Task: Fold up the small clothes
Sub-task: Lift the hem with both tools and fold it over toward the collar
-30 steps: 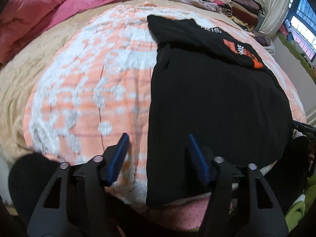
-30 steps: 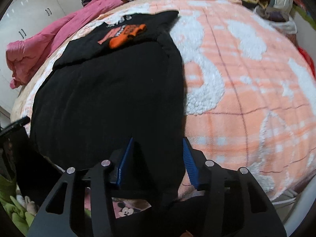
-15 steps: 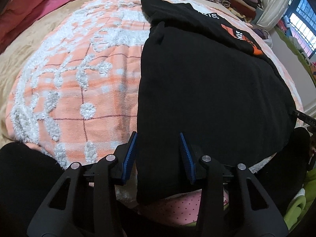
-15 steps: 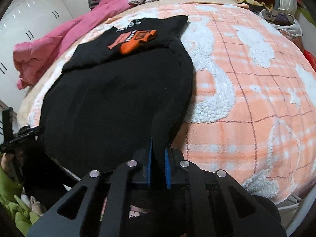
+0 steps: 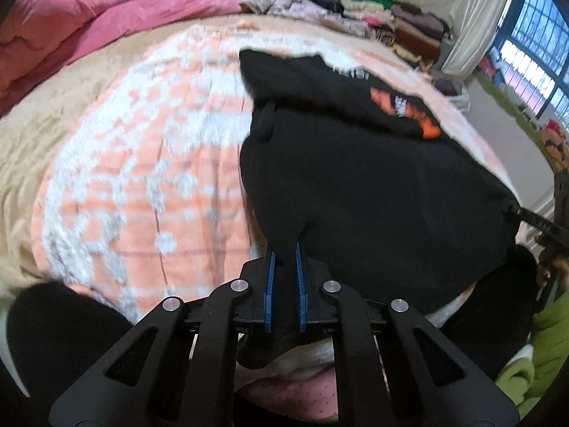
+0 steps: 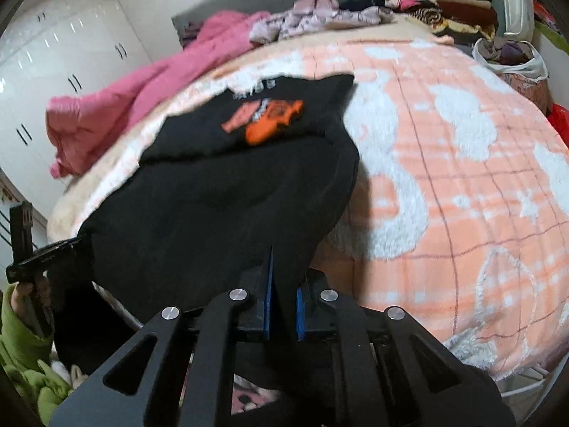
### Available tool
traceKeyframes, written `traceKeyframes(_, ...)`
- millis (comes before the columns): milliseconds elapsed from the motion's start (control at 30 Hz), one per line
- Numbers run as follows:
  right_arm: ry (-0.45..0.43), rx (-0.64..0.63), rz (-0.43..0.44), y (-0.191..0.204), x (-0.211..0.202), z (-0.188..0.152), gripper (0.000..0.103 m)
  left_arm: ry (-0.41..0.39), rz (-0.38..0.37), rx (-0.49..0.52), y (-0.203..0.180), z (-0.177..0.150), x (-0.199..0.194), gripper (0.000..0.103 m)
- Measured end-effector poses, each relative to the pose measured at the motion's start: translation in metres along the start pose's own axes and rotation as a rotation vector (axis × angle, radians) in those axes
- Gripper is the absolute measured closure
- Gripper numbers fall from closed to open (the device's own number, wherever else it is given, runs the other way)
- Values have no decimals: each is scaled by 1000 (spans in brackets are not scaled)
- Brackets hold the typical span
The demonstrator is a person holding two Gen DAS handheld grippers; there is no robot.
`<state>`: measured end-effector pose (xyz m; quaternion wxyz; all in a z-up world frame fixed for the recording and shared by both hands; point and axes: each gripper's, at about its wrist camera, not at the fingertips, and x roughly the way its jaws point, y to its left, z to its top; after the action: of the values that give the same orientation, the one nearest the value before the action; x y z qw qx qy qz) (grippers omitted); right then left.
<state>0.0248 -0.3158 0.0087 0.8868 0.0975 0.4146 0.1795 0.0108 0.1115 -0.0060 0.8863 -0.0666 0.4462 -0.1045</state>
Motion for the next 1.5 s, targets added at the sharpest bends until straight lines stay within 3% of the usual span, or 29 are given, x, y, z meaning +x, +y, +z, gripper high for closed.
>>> traceKeyframes(200,-104,0,17,2,-18,27,94,-76,6,-28,6,34,-12,99)
traceKeyframes(467,-135,-21,9,10,-5,79,94,-122,21,-37,6,85,-2,99)
traceKeyframes(733,-61,61,-22,-11,46,130,94,-127,39,-98,13,140,29,99)
traceKeyframes(967,-17,136,-31,-29,91,141,88,-100,77,-133,19,161,69,96)
traceKeyframes(1033,-40,168,-9,-35,91,138,74,-110,61,-153,23,161,75,87)
traceKeyframes(1100,-85,195,-3,-38,85,134,53,-124,50,-160,25,158,76,77)
traceKeyframes(1133,-99,190,-17,-38,81,132,50,-132,41,-162,26,156,76,74)
traceKeyframes(1200,-133,168,-38,-38,71,128,47,-149,14,-174,28,151,73,66)
traceKeyframes(1300,-154,157,-49,-36,62,120,46,-152,-12,-153,24,148,65,63)
traceKeyframes(1400,-134,134,-60,-31,60,108,46,-170,-22,-112,17,141,49,52)
traceKeyframes(1500,-91,114,-83,-25,66,95,46,-172,-26,-82,16,132,37,51)
